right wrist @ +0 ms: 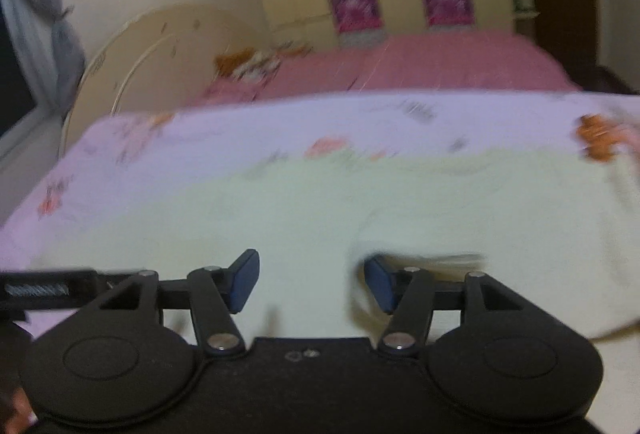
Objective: Fold small clothes
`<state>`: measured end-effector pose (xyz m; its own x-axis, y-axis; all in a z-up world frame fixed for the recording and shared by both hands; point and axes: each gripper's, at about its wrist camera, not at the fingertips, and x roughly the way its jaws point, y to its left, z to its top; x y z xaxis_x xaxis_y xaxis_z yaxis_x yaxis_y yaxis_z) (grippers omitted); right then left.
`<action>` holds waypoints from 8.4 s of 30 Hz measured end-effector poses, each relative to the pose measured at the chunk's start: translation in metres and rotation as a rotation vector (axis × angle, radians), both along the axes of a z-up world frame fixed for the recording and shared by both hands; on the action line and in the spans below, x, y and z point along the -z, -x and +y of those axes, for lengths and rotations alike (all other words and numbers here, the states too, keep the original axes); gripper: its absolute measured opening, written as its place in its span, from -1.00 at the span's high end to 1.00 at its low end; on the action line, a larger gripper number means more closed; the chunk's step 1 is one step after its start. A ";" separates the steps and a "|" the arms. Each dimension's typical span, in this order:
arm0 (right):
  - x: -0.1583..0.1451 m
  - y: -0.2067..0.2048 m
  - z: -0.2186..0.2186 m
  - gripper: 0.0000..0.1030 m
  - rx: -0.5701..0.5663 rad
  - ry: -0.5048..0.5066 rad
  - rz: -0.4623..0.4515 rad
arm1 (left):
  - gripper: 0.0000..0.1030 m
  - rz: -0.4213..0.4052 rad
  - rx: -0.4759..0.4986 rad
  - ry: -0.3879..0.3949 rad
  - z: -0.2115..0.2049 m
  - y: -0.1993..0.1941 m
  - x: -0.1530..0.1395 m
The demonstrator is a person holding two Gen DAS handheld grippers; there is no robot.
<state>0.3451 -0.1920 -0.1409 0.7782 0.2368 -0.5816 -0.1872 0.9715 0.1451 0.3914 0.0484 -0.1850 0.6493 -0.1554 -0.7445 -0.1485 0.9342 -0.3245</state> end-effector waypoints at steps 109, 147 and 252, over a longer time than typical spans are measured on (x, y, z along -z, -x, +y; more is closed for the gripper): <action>0.029 -0.061 -0.168 0.58 0.426 -0.064 0.063 | -0.44 -0.202 -0.100 -0.027 -0.019 -0.056 0.060; 0.026 -0.041 -0.111 0.30 0.270 -0.004 0.097 | -0.67 -0.157 -0.134 -0.060 0.006 -0.010 0.041; 0.039 -0.021 -0.091 0.50 0.407 -0.191 0.123 | -0.86 -0.172 -0.183 -0.249 0.030 -0.027 0.083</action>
<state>0.3665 -0.2830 -0.1799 0.7578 0.0379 -0.6513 0.2340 0.9161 0.3256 0.4186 0.0787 -0.2679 0.7690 0.1476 -0.6219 -0.2838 0.9506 -0.1254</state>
